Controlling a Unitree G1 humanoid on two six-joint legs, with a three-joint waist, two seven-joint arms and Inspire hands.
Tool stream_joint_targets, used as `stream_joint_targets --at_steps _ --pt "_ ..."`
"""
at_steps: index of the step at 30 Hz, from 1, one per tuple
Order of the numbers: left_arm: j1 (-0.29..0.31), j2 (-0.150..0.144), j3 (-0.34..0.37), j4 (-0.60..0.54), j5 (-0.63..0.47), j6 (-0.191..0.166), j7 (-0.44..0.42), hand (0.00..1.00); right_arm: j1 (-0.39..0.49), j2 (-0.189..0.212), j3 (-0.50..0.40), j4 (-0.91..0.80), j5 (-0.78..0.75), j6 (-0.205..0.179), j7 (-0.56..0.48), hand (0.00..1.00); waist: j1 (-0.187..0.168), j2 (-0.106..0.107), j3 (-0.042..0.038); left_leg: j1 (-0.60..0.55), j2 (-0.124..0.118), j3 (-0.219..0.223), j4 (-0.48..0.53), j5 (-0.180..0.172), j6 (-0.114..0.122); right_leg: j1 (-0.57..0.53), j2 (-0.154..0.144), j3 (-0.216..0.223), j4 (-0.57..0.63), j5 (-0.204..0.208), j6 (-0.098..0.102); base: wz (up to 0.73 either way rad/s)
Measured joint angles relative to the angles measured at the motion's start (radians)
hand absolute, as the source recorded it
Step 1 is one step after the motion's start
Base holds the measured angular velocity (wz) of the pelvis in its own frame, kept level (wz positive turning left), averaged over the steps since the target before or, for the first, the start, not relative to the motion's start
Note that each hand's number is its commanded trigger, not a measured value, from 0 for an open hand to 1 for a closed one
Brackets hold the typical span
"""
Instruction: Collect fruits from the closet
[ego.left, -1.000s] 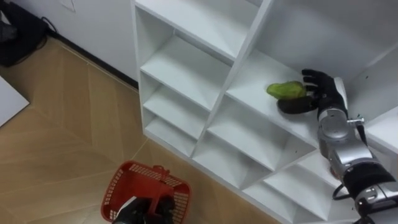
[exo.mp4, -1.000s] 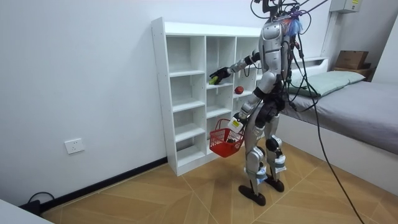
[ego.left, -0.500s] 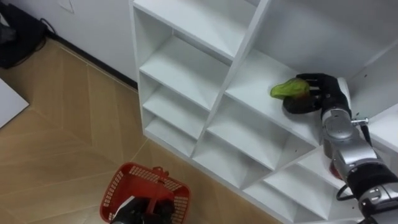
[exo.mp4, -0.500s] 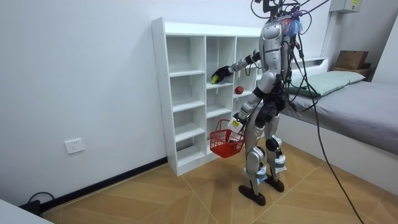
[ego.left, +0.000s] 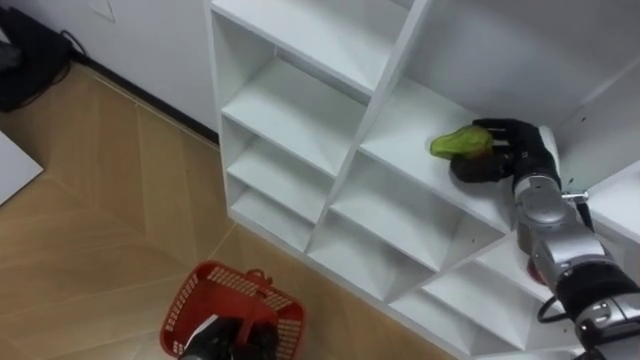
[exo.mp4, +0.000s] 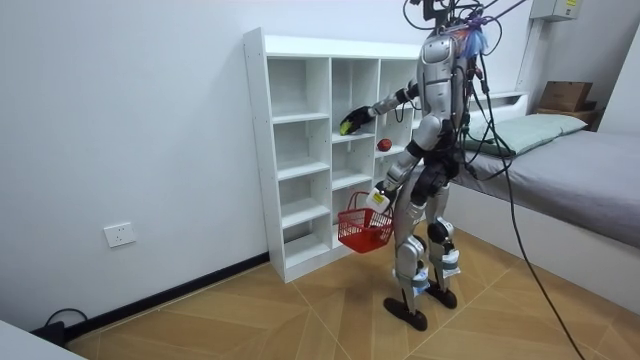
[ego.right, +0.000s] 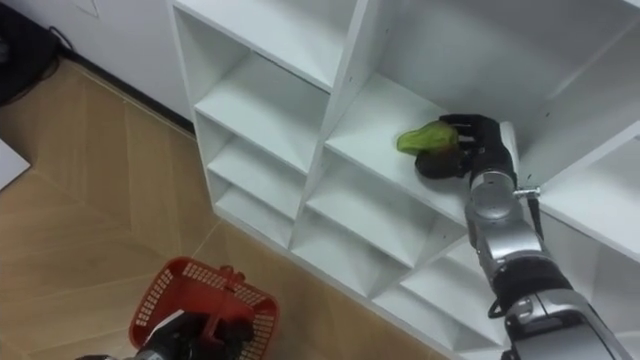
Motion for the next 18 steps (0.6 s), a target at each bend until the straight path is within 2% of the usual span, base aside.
stream_joint_targets --at_steps 4,9,12,13,18 --pt "-0.013 -0.005 0.010 -0.009 0.000 0.000 0.000 1.00 0.050 -0.001 -0.003 -0.102 0.001 0.002 0.003 1.00 -0.007 0.001 -0.0014 -0.008 0.001 0.007 0.002 0.000 0.000 -0.010 -0.001 0.012 0.001 0.000 0.000 -0.05" --pt "-0.035 -0.014 0.024 -0.010 -0.001 0.000 0.002 1.00 0.080 -0.001 -0.002 -0.159 0.009 0.013 0.028 1.00 -0.016 0.005 -0.0083 -0.005 0.002 0.024 0.005 0.001 0.001 -0.008 -0.004 0.019 0.001 0.000 0.000 -0.04" --pt "-0.033 -0.018 0.034 -0.009 -0.001 0.000 0.016 1.00 0.124 -0.001 -0.003 -0.219 -0.006 0.021 0.038 1.00 -0.033 0.012 -0.0126 0.008 0.007 0.030 0.006 0.001 0.002 0.006 -0.004 0.032 0.000 0.000 0.000 0.03" --pt "-0.030 -0.023 0.040 -0.009 -0.001 0.000 0.025 1.00 0.145 -0.001 -0.003 -0.244 -0.014 0.021 0.047 1.00 -0.033 0.016 -0.0163 0.015 0.007 0.034 0.006 0.001 0.002 0.010 -0.004 0.048 0.000 0.000 0.000 -0.11" --pt "-0.026 -0.040 0.047 -0.013 -0.041 -0.001 0.060 1.00 0.218 0.001 -0.003 -0.334 -0.006 0.022 0.083 1.00 -0.052 0.034 -0.0191 0.043 0.009 0.069 -0.001 0.002 0.004 0.035 -0.004 0.072 -0.001 0.000 0.000 -0.07"
